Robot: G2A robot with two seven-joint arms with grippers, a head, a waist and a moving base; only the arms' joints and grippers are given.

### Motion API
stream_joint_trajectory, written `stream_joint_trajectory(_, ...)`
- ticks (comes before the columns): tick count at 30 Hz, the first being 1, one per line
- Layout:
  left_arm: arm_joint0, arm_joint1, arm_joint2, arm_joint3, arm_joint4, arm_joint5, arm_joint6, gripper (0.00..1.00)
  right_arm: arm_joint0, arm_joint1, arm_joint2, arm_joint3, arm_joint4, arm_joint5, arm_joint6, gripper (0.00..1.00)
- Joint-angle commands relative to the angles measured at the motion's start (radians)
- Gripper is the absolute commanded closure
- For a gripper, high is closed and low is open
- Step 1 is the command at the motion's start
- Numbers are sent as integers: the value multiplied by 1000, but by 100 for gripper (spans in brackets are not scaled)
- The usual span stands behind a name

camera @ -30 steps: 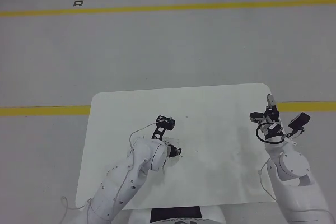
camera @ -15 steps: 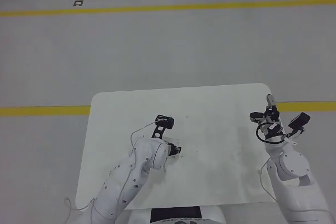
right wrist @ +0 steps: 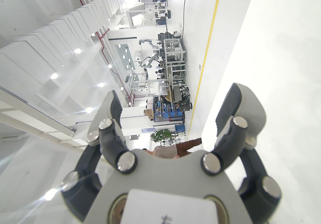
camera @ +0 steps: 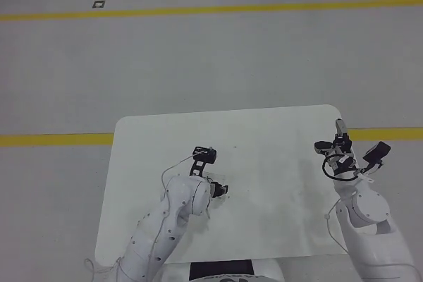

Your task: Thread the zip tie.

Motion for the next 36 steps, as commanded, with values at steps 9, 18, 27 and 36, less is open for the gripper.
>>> stream_joint_trajectory(9, 37, -52, -30, -11, 73, 0, 0, 0, 0, 0, 0, 0, 0, 0, 0, 0)
stream_joint_trajectory(18, 41, -48, -64, -2, -42, -71, 24, 0, 0, 0, 0, 0, 0, 0, 0, 0)
stream_joint_trajectory(27, 28, -36, -115, 11, -123, -176, 10, 0, 0, 0, 0, 0, 0, 0, 0, 0)
stream_joint_trajectory(36, 38, -30, -103, 10, -122, -170, 50, 0, 0, 0, 0, 0, 0, 0, 0, 0)
